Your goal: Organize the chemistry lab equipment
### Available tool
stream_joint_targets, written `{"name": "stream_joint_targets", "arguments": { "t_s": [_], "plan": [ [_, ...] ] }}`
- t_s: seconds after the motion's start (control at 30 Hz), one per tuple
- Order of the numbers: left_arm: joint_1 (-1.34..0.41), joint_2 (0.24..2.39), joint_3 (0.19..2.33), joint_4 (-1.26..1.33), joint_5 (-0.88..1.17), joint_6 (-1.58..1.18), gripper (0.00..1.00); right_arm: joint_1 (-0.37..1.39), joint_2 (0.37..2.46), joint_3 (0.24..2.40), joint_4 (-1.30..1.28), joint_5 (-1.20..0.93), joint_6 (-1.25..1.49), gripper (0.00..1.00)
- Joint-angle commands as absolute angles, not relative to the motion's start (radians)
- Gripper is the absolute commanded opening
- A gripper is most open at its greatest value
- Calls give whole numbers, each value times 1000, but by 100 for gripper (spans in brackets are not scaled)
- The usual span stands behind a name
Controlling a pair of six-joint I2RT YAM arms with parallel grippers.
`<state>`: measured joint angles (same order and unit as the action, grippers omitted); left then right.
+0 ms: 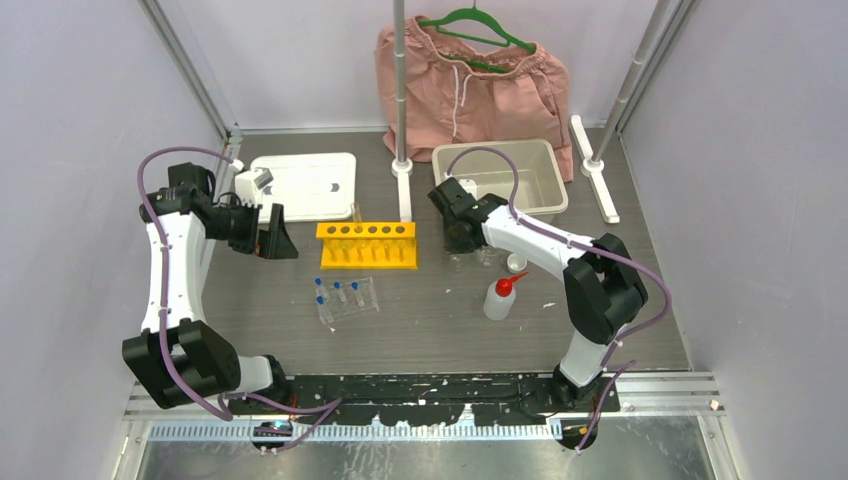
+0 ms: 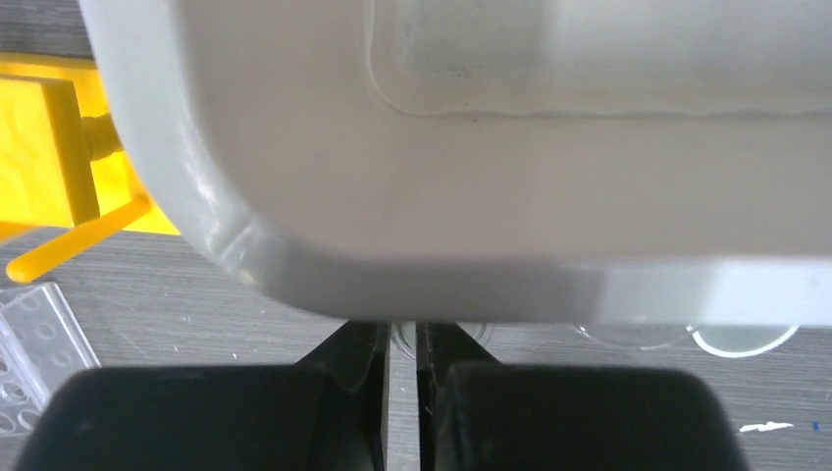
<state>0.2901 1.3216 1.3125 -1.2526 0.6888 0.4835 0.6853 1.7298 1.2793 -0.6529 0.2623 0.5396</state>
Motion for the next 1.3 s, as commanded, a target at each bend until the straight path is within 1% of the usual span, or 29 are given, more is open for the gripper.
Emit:
{"name": "stream_joint_targets", "arguments": {
  "t_s": [0.0,0.1,0.2,0.3,0.4,0.5,0.6,0.77,0.93,1.1,1.27],
  "plan": [
    [297,1290,1350,-1266,693,502,100,699,1603,1349,-708,209,545,1],
    [297,1286,1351,-1269,692,504,100,702,1513,1418,-771,146,560,1],
    [297,1281,1354,-1270,689,505,100,700,1433,1507,-835,132,564,1],
    [297,1278,1358,-1273,691,503,100,698,1419,1623,-911,171,540,1],
    [296,1274,1363,-1280,695,501,100,678,1448,1731,-958,239,508,1],
    [297,1269,1368,-1283,697,501,100,611,1510,1819,-971,291,473,1],
    [297,1269,1374,-1290,699,502,100,545,1600,1889,-967,387,427,1],
    [297,1273,1379,-1301,701,506,100,432,1778,1947,-933,494,364,1],
    [296,1280,1386,-1313,701,513,100,351,1955,2013,-899,504,339,1],
    [296,1279,1396,-1321,700,528,100,322,2026,1999,-816,543,317,1],
    [296,1289,1394,-1318,696,533,100,290,2075,1979,-787,558,322,1]
  ]
}}
